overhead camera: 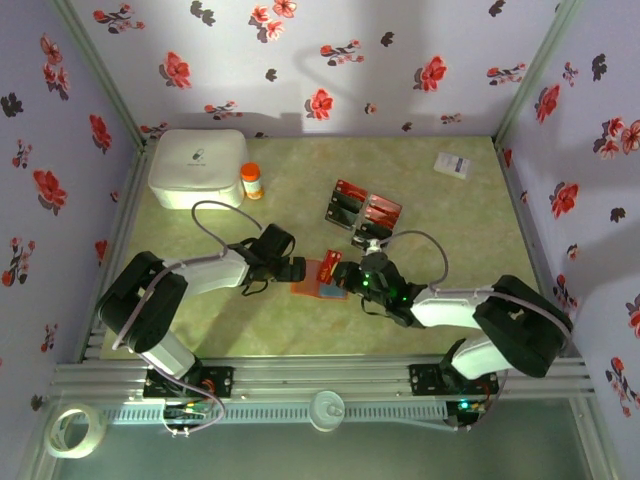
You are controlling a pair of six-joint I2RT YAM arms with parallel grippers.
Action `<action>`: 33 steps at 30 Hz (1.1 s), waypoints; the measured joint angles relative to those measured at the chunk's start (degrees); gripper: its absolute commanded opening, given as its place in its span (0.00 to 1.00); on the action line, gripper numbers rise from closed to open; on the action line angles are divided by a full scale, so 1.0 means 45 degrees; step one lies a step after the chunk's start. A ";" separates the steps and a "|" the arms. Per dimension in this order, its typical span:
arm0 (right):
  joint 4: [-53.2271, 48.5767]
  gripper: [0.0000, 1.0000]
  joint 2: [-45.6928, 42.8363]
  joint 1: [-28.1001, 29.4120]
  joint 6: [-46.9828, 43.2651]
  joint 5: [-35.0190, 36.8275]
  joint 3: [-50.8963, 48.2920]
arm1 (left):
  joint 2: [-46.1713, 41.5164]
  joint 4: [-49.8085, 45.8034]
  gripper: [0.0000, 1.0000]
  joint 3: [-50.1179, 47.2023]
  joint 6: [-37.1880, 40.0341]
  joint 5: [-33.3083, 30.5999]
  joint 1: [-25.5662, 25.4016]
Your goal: Put the credit cards into the card holder
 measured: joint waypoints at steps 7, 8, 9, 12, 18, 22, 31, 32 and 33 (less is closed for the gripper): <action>0.0933 0.00 0.0607 0.0029 0.0287 0.0146 -0.0355 | 0.0000 0.0000 1.00 0.0000 0.0000 0.0005 0.0000; 0.1059 0.00 0.0656 0.0049 0.0330 0.0180 -0.0403 | 0.0000 0.0000 1.00 0.0000 0.0005 0.0005 0.0000; 0.1156 0.00 0.0709 0.0063 0.0379 0.0199 -0.0447 | 0.0000 0.0000 1.00 0.0000 0.0005 0.0000 0.0000; 0.1399 0.00 0.0835 0.0073 0.0486 0.0238 -0.0534 | 0.0000 0.0000 1.00 0.0000 0.0005 0.0000 0.0000; 0.1797 0.00 0.1059 0.0073 0.0597 0.0228 -0.0568 | 0.0000 0.0000 1.00 0.0000 0.0000 0.0000 0.0000; 0.1982 0.00 0.1268 0.0073 0.0612 0.0219 -0.0578 | 0.0000 -0.0005 1.00 0.0000 0.0005 0.0000 0.0000; 0.2628 0.00 0.1783 0.0073 0.0923 -0.0083 -0.0593 | 0.0000 -0.0005 1.00 0.0000 0.0000 -0.0010 -0.0024; 0.2701 0.00 0.1817 0.0073 0.0942 -0.0117 -0.0593 | 0.0000 -0.0005 1.00 0.0000 -0.0010 -0.0010 -0.0024; 0.2773 0.00 0.1851 0.0073 0.0942 -0.0141 -0.0597 | 0.0000 -0.0005 1.00 0.0000 -0.0034 -0.0019 -0.0034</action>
